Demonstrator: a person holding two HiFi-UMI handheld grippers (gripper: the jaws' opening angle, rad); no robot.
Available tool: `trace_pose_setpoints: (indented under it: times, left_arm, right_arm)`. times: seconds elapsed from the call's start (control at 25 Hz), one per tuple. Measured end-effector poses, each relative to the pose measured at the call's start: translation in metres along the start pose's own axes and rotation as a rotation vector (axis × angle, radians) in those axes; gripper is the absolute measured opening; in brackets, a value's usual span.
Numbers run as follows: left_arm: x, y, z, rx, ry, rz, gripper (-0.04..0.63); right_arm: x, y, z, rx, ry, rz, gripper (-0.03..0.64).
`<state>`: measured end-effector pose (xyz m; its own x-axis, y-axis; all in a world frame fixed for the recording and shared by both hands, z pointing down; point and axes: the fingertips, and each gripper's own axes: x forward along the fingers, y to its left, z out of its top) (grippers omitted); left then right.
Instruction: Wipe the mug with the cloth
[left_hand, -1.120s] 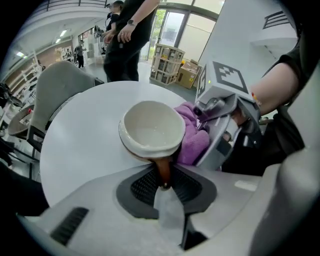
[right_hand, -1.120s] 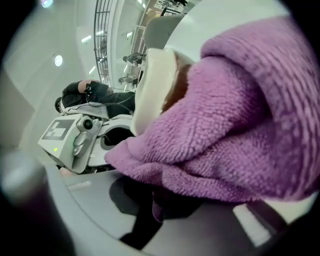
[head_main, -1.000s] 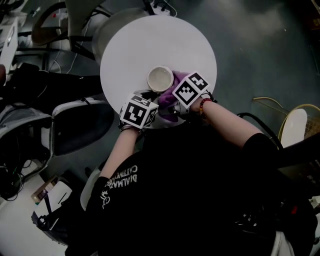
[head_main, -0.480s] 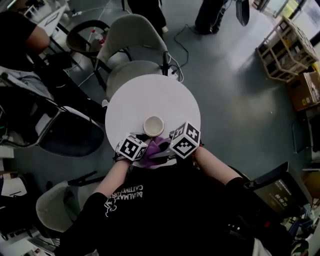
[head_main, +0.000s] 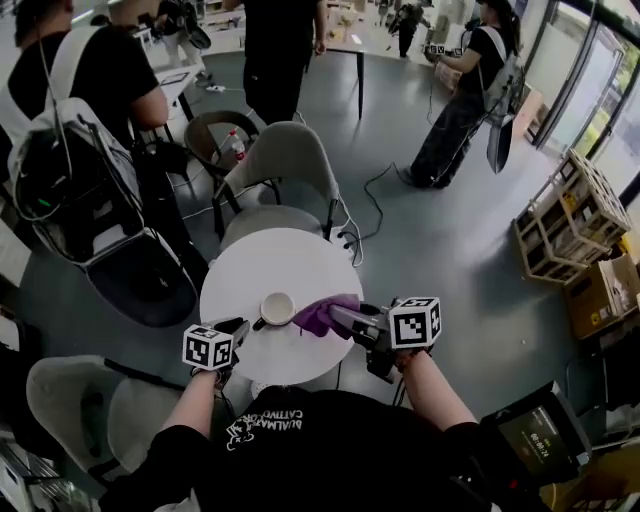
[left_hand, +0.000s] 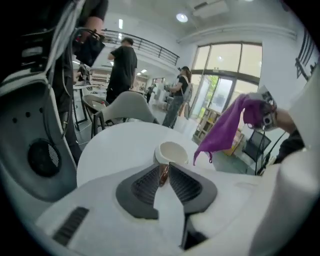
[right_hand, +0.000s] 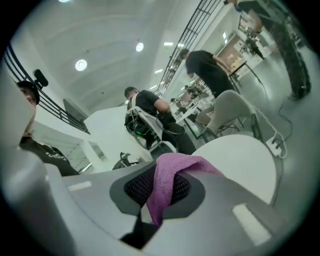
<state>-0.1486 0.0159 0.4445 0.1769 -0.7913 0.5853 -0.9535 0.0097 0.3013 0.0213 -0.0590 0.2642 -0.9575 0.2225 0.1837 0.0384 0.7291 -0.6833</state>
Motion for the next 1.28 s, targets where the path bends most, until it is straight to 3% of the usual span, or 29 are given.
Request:
trace_pose_setpoints:
  times: [0.08,0.2,0.32,0.52,0.68,0.84,1.28]
  left_arm:
    - [-0.014,-0.018,0.02,-0.045,-0.118,-0.01,0.051]
    - [-0.025,-0.058,0.057,0.01,-0.241,-0.047,0.023]
    - [-0.035,-0.102,0.08,0.09,-0.281,-0.07,0.0]
    - [-0.061,-0.164,0.099,0.131,-0.301,-0.1,0.0]
    - [-0.084,-0.206,0.107,0.159,-0.37,-0.084,0.0]
    - [-0.1,-0.196,0.11,0.189,-0.437,-0.047,0.0]
    - [-0.109,-0.165,0.095,0.137,-0.435,-0.016,0.0]
  right_arm:
    - [-0.026,-0.006,0.013,-0.015,-0.067,-0.07,0.031]
    - [-0.053,-0.012,0.031,-0.043,-0.166,-0.141,0.031]
    - [-0.074,-0.017,0.037,-0.066,-0.228,-0.22,0.031]
    - [-0.093,0.0,0.037,-0.177,-0.238,-0.284,0.031]
    - [-0.11,0.018,0.035,-0.295,-0.21,-0.317,0.031]
    - [-0.088,0.015,0.025,-0.366,-0.144,-0.33,0.029]
    - [-0.055,0.018,0.017,-0.396,-0.095,-0.307,0.029]
